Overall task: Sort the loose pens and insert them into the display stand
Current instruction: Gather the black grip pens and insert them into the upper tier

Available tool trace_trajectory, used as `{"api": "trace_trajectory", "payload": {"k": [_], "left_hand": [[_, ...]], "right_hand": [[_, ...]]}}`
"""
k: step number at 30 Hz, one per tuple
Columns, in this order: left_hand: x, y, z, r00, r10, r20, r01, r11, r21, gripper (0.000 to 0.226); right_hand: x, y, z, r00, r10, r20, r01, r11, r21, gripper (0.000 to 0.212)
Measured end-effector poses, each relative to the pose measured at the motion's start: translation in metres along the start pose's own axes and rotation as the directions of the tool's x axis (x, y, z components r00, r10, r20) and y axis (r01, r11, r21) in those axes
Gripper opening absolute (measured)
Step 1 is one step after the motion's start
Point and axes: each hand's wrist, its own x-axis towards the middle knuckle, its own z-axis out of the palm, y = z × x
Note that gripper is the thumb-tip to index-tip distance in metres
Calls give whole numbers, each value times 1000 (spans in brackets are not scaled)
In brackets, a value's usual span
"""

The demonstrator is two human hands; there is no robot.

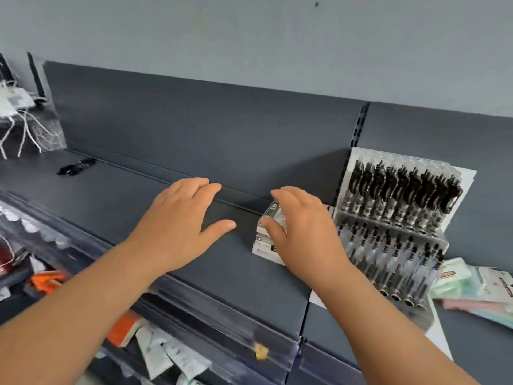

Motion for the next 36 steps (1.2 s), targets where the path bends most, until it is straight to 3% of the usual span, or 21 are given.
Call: {"api": "trace_trajectory", "payload": {"k": [6,18,26,36], "left_hand": [[-37,-97,-29,998,-57,3,57,997,42,79],[-88,-297,-64,979,-200,43,192,969,153,81],[-69,-388,-42,950,-309,54,298,942,154,78],[17,-500,3,925,-369,86,344,913,221,78]], "right_hand": [[27,-96,43,994,-7,113,7,1000,0,58],[78,-252,149,974,-20,224,6,998,63,61],[145,-289,223,952,-74,297,59,997,57,61],[266,-303,332,919,-139,369,125,990,61,62]]}}
